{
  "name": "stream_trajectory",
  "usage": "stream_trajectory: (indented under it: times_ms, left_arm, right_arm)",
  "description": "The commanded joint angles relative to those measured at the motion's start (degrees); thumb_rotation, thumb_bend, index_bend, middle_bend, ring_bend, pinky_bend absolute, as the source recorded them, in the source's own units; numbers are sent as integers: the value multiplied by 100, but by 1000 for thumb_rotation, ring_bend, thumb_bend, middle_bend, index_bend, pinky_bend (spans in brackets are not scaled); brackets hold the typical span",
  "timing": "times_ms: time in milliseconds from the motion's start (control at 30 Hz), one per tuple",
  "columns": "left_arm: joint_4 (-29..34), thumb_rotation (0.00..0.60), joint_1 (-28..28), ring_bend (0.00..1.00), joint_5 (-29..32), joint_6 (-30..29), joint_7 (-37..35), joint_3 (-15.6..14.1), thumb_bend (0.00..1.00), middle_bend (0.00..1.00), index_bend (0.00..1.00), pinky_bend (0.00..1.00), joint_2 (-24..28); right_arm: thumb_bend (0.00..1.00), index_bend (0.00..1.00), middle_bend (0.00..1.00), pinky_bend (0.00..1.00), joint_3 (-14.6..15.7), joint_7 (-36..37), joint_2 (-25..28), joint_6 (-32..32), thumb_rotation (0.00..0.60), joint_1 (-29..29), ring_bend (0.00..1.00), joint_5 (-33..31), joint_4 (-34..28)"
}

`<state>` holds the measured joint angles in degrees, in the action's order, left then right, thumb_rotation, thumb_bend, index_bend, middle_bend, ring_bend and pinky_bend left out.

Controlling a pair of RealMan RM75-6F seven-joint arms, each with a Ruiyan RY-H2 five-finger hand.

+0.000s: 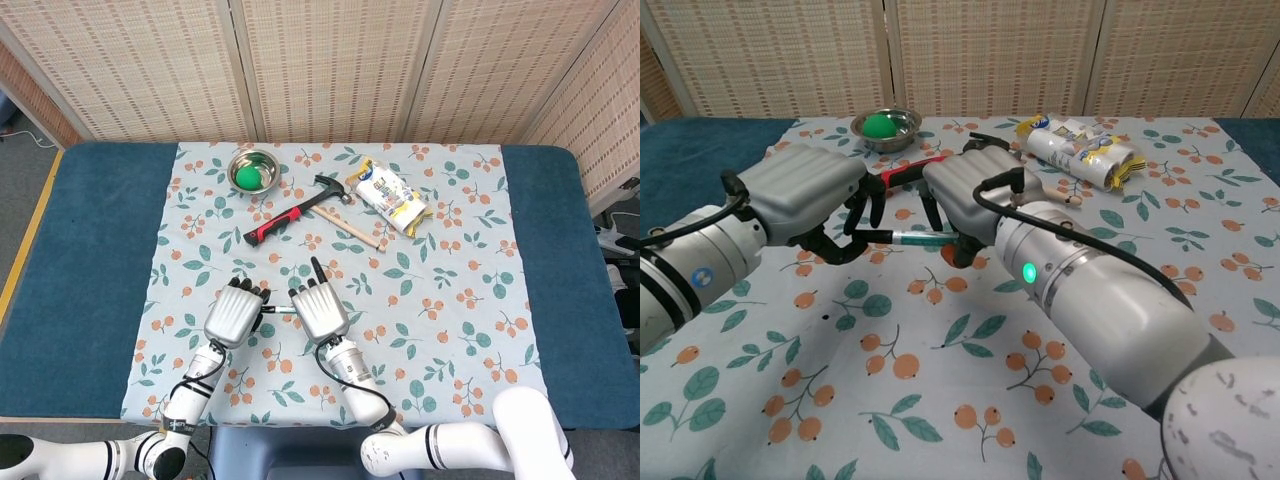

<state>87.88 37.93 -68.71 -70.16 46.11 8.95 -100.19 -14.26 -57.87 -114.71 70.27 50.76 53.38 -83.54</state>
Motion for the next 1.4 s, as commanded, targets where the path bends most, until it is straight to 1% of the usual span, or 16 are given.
stream_trajectory:
  times_ms: [33, 233, 400, 467, 533, 600, 700, 800, 967, 1267, 1333, 1367, 1400]
  left_arm:
    - [-4, 600, 2, 376, -18, -18, 1, 0, 372, 586, 493, 427, -6]
    - [-8, 600, 5, 384, -16, -24, 5, -4, 371, 607, 513, 430, -2]
    - [-43, 600, 2, 403, -49, -34, -56, -15, 366, 652, 556, 437, -16]
    - [-81, 600, -3, 419, -103, -69, -112, -15, 372, 683, 587, 437, -37]
    - [-162, 600, -13, 448, -226, -161, -212, -15, 410, 728, 632, 442, -90]
    - [-326, 600, -29, 509, -449, -332, -362, -21, 495, 798, 701, 472, -192]
    - [-580, 600, -56, 583, -705, -517, -580, -45, 591, 878, 769, 523, -334]
    - [-694, 600, -67, 611, -759, -531, -618, -42, 617, 901, 786, 537, -375]
    - [-705, 600, -97, 642, -718, -474, -617, -21, 625, 921, 800, 540, -345]
    - [-692, 600, -131, 646, -643, -405, -666, 66, 623, 916, 796, 559, -253]
    - [-691, 600, -132, 618, -643, -405, -670, 68, 597, 863, 742, 542, -247]
    - [-690, 600, -139, 581, -633, -401, -670, 69, 568, 788, 665, 522, -234]
    - [-644, 600, -149, 527, -576, -296, -618, 22, 537, 687, 563, 496, -141]
  right_arm:
    - [441, 885, 683, 7, -2, 3, -15, 6, 600, 2, 409, 15, -2]
    - [441, 885, 683, 7, -34, -10, -19, 25, 600, 3, 409, 23, -37]
    - [441, 885, 683, 7, -37, -18, -27, 23, 600, -5, 409, 4, -41]
    - [441, 885, 683, 6, -39, -14, -40, 17, 600, -6, 409, -6, -24]
    - [441, 885, 683, 6, -42, 7, -58, 0, 600, -5, 409, -9, 2]
    - [441, 885, 683, 7, -44, 33, -76, -8, 600, -5, 409, -5, 18]
    - [441, 885, 683, 7, -47, 53, -95, -19, 600, -6, 409, -3, 30]
    - [441, 885, 683, 7, -55, 56, -100, -15, 600, -6, 409, 6, 26]
    - [442, 885, 683, 7, -75, 40, -86, 0, 600, -7, 409, 9, -9]
    - [442, 885, 683, 6, -29, -39, 24, 27, 600, -25, 409, 56, -124]
    - [442, 885, 683, 7, -25, -42, 32, 28, 600, -27, 409, 59, -131]
    - [442, 885, 683, 7, -20, -50, 47, 36, 600, -31, 409, 68, -140]
    - [442, 885, 683, 7, -11, -49, 95, 54, 600, -48, 409, 87, -179]
